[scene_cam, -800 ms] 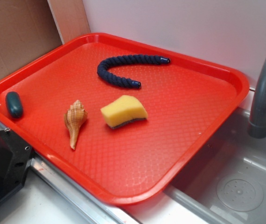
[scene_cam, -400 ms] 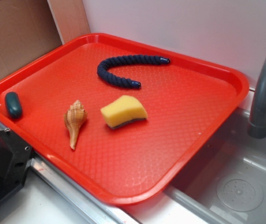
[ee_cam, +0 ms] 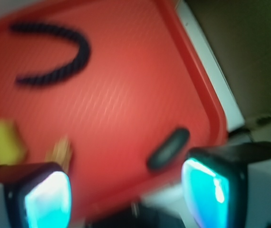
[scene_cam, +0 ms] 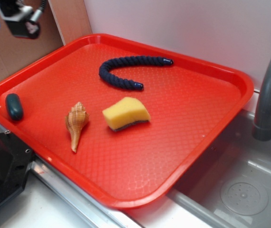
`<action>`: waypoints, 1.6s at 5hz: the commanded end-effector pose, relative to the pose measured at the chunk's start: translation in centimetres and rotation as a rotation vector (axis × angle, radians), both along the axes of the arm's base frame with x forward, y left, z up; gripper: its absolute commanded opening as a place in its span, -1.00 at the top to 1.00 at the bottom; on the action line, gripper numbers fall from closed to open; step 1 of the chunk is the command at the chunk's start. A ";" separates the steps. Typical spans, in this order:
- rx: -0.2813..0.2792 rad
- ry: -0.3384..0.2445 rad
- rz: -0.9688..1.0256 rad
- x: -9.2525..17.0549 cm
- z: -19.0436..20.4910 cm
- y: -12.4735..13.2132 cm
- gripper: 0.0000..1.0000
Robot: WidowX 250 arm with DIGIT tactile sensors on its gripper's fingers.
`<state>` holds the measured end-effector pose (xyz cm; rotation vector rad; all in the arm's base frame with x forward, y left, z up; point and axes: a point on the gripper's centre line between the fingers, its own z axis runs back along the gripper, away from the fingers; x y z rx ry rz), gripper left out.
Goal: Grab the plastic pickle.
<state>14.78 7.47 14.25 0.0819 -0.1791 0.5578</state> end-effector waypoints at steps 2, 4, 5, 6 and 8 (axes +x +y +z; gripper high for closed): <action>-0.024 0.012 0.542 -4.4 -7.8 4.6 -1.00; -0.048 0.074 0.417 -2.4 -12.7 3.5 -1.00; -0.024 0.108 0.338 -1.6 -13.4 2.6 -1.00; -0.002 0.069 0.316 -1.6 -13.2 1.1 1.00; 0.028 0.061 -0.055 1.3 -6.2 -3.4 1.00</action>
